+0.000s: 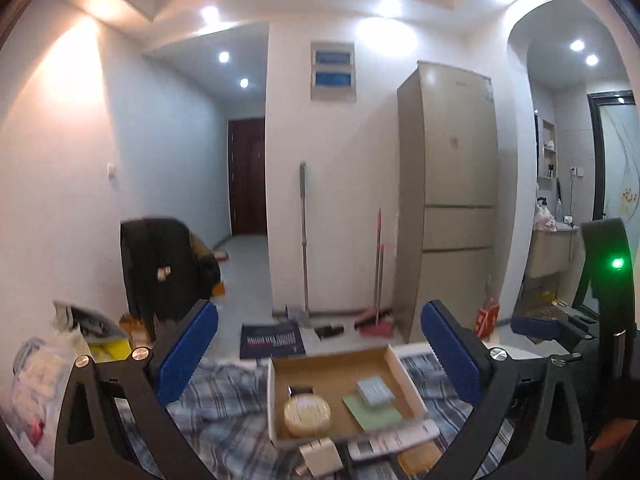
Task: Organize rigid objects
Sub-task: 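Lower the grey-blue card box into the box and open the right tool, then reach down and close the right tool on the orange soap box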
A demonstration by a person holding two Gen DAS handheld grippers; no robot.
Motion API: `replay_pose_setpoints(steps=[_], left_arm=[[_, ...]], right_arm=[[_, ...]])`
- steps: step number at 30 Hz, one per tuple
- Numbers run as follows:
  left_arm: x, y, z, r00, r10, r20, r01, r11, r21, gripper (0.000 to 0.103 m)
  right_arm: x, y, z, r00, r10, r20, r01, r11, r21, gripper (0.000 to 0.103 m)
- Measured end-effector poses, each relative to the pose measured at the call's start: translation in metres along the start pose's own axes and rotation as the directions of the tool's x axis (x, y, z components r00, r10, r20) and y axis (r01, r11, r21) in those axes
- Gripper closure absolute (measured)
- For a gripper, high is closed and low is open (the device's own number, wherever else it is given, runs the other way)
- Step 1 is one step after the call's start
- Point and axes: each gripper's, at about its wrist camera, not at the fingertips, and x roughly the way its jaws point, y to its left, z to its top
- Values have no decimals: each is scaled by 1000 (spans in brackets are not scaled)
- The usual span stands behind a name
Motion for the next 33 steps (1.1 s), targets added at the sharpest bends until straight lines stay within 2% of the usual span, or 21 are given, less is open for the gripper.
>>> replay_pose_setpoints(steps=[4, 6, 8, 11, 13, 15, 20, 22, 24, 25, 27, 29, 33], left_arm=[[9, 1, -12, 998, 2, -64, -4, 1000, -28, 0], [18, -4, -22, 994, 9, -107, -11, 1000, -15, 0], [25, -6, -36, 993, -15, -121, 14, 1000, -12, 0], [36, -3, -58, 991, -25, -130, 24, 1000, -8, 0], [45, -1, -71, 989, -23, -149, 23, 1000, -3, 0], [55, 6, -87, 986, -1, -165, -1, 1000, -7, 0], [84, 30, -125, 963, -51, -265, 22, 994, -109, 0], [93, 37, -131, 955, -31, -295, -5, 992, -122, 0], [103, 45, -139, 941, 20, -339, -73, 987, -145, 0], [107, 50, -143, 932, 19, -362, -85, 982, -166, 0], [110, 57, -147, 927, -10, -376, -74, 975, -208, 0], [110, 63, -151, 925, -5, -381, -90, 969, -230, 0], [115, 62, -155, 916, 41, -398, -126, 974, -190, 0]], right_arm=[[0, -9, -15, 997, -67, -33, 67, 998, 12, 14], [2, -13, -21, 998, -57, -41, 58, 998, 24, 14], [11, -17, -25, 998, -28, -58, 31, 998, 62, 14], [30, -16, -33, 991, 21, -129, -16, 999, 45, 14], [39, -18, -40, 989, 0, -149, 5, 999, 33, 14], [50, -21, -47, 983, -38, -181, 43, 999, 23, 19], [84, -32, -69, 958, -20, -287, 39, 997, 60, 23], [97, -35, -79, 942, -8, -335, 32, 997, 67, 24], [108, -37, -88, 927, -10, -374, 36, 997, 63, 29], [114, -38, -92, 919, -17, -393, 43, 997, 59, 30], [123, -39, -100, 904, -12, -427, 40, 998, 57, 32], [131, -39, -107, 888, 11, -460, 22, 998, 66, 33], [140, -33, -117, 863, 9, -505, 16, 999, 46, 39]])
